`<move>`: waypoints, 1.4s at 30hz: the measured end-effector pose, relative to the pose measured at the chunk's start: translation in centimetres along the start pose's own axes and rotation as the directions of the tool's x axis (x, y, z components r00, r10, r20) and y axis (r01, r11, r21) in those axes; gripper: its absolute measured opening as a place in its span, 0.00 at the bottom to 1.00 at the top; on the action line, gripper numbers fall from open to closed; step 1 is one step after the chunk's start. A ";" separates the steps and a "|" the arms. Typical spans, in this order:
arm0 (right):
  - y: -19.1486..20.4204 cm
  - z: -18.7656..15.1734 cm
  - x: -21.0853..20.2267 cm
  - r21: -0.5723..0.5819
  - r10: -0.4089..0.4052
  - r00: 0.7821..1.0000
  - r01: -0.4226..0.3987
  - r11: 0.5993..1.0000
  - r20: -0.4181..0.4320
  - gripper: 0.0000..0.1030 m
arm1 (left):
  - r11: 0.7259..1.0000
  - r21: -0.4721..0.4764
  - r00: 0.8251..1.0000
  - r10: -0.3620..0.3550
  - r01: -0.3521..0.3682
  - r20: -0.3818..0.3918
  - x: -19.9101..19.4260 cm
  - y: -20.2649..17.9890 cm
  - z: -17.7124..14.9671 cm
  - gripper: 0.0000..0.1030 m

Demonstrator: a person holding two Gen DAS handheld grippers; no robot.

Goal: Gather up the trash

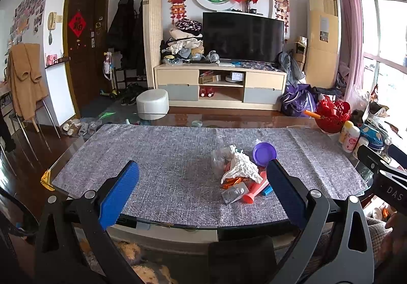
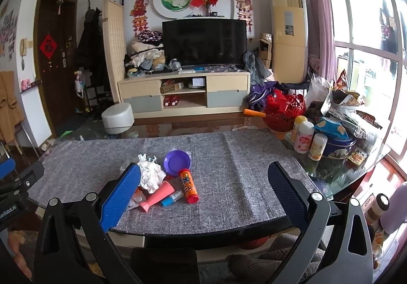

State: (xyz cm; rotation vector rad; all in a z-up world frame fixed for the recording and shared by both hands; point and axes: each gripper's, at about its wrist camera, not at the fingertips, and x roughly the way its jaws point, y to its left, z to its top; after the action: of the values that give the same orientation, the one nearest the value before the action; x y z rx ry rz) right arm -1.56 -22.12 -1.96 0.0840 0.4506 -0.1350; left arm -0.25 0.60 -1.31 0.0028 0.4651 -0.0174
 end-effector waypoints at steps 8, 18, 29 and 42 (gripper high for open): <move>0.0 -0.1 -0.1 0.002 0.002 1.000 -0.002 1.000 0.002 0.97 | 1.000 0.000 1.000 -0.001 0.001 0.000 0.0 0.0 0.0 0.92; -0.1 -0.2 -0.3 0.006 0.002 1.000 -0.002 1.000 0.002 0.97 | 1.000 0.000 1.000 0.000 0.000 0.002 -0.2 -0.1 0.0 0.92; -0.2 -0.2 -0.3 0.008 0.003 1.000 -0.003 1.000 0.002 0.97 | 1.000 0.000 1.000 0.000 0.000 0.002 -0.1 -0.1 0.0 0.92; -0.5 -0.3 -0.4 0.014 0.000 1.000 0.000 1.000 0.000 0.97 | 1.000 0.000 1.000 0.003 -0.003 -0.002 -0.3 -0.3 -0.1 0.92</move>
State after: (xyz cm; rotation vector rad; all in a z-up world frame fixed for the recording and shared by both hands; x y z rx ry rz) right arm -2.11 -22.54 -2.03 0.0975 0.4497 -0.1379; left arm -0.53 0.26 -1.28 0.0034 0.4666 -0.0147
